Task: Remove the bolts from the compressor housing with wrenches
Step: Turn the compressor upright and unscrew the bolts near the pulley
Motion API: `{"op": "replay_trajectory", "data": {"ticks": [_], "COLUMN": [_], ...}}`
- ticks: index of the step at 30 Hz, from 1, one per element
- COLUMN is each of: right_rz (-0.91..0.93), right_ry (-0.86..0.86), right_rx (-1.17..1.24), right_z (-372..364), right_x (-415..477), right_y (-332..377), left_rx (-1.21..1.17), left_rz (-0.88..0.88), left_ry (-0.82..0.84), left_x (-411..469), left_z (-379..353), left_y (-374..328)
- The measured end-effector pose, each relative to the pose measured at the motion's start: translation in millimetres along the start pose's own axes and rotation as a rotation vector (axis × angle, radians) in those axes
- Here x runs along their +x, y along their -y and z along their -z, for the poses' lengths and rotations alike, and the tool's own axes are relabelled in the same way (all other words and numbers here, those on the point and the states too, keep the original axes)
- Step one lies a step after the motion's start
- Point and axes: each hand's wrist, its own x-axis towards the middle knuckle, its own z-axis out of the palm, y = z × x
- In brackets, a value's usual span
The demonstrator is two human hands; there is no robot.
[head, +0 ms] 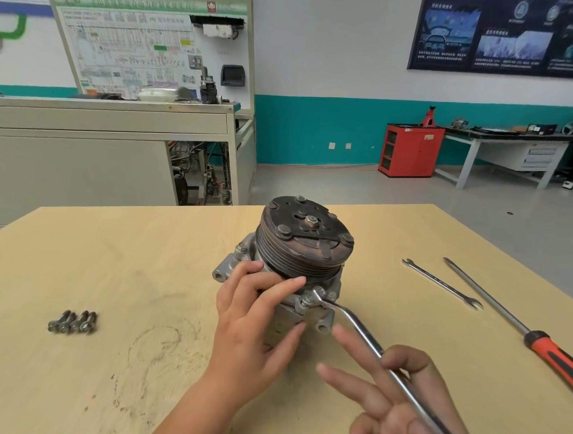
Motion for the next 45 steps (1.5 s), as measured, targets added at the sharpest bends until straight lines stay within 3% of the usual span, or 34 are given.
{"op": "replay_trajectory", "data": {"ticks": [3,8,13,14,16,19,23,27,30,32,35,36,38,42,45], "right_rz": [-0.098,-0.155,-0.158,-0.132,-0.030,0.063,0.056,0.123,0.151,0.175,0.131,0.126,0.111,-0.152,-0.208], "right_ry": [-0.200,-0.365,-0.168,-0.035,-0.014,-0.463,-0.560,-0.428,-0.166,-0.250,-0.173,-0.063,-0.128,-0.241,-0.224], "right_rx": [-0.258,-0.230,-0.326,-0.279,-0.028,-0.185,-0.232,-0.082,0.224,0.119,0.057,-0.032,-0.398,-0.608,-0.654], "right_z": [-16,-18,7,12,20,36,32,35,43,35,25,29,17,11,18], "right_x": [-10,-6,3,8,12,28,58,49,27,8,-8,-7,-4,-7,-4], "right_y": [-2,5,15,18,23,25,32,43,38,40,35,27,24,13,10], "left_rx": [0.011,0.029,-0.009,-0.013,-0.019,-0.025,-0.027,-0.014,-0.025,-0.030,-0.022,-0.017,-0.009,0.004,0.017], "left_rz": [-0.013,-0.019,0.024,0.027,0.026,0.015,-0.005,-0.018,0.001,0.006,0.012,0.011,0.008,0.006,0.004], "left_ry": [-0.004,0.006,0.018,0.019,0.016,0.010,0.005,0.003,0.005,0.009,0.016,0.017,0.017,0.014,0.018], "left_x": [0,0,1,1,1,1,1,-1,-2,-2,-1,-1,0,0,0], "left_z": [0,0,1,1,1,0,1,1,1,1,1,1,1,2,1], "left_y": [0,1,0,0,0,-1,2,5,5,4,3,3,2,1,1]}}
